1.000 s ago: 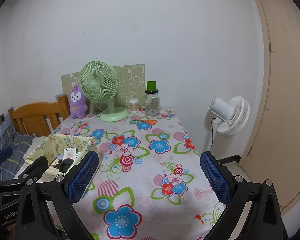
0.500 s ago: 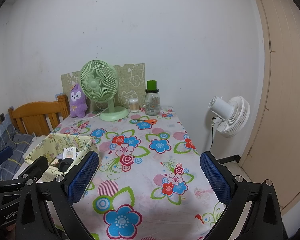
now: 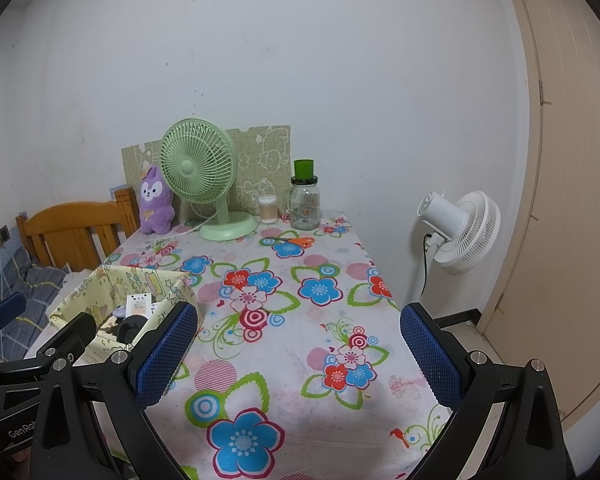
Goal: Organize rigid objects
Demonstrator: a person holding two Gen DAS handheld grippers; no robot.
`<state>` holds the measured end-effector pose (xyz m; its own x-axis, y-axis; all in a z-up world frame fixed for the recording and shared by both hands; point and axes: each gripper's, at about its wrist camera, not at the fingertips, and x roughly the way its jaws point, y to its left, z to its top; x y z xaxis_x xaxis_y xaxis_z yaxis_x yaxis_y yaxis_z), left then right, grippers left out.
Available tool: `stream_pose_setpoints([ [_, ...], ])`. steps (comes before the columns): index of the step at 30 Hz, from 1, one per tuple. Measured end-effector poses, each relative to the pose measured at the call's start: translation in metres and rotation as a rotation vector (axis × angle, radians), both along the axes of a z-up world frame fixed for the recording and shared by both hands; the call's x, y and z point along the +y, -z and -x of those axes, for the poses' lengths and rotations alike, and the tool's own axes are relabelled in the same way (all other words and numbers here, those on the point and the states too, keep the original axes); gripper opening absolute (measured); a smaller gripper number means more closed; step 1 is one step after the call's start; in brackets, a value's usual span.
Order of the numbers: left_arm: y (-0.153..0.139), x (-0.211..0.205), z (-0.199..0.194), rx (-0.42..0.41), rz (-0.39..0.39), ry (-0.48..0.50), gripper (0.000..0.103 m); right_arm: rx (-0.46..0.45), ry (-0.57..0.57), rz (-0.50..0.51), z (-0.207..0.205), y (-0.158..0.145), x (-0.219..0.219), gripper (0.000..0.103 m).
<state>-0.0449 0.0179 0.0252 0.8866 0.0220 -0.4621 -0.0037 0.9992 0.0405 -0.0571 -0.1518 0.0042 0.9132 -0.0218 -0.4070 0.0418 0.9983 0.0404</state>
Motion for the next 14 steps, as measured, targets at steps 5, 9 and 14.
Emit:
stream_pose_setpoints([
  [5, 0.0019, -0.0003, -0.0005, 0.000, -0.001, -0.001, 0.103, 0.002, 0.001, -0.001, -0.0005, 0.0010, 0.0001, 0.103],
  [9, 0.0016, -0.0004, -0.0008, 0.002, 0.000, -0.002, 0.103, 0.002, 0.001, 0.001, -0.0007, 0.0009, 0.0001, 0.103],
  [14, 0.0028, -0.0005, -0.0007, 0.003, 0.001, -0.001, 0.103, 0.003, 0.000, -0.001, -0.0010, 0.0009, 0.0001, 0.103],
])
